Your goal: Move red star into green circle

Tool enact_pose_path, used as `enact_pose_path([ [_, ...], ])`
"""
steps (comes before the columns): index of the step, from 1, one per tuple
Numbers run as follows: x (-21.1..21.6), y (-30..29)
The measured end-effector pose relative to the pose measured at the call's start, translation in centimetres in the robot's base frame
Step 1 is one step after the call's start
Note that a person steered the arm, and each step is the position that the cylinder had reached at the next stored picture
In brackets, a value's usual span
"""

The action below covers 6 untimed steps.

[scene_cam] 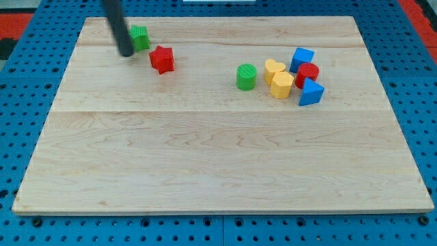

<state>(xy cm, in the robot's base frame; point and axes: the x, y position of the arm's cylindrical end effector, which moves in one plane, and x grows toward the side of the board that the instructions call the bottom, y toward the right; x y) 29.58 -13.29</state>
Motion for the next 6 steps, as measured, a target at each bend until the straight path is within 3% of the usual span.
enact_pose_path([
  [1,3.5,14.7],
  [3,3.6,1.7],
  [4,8.7,8.3],
  [5,9.8,15.9],
  [6,10.3,6.7],
])
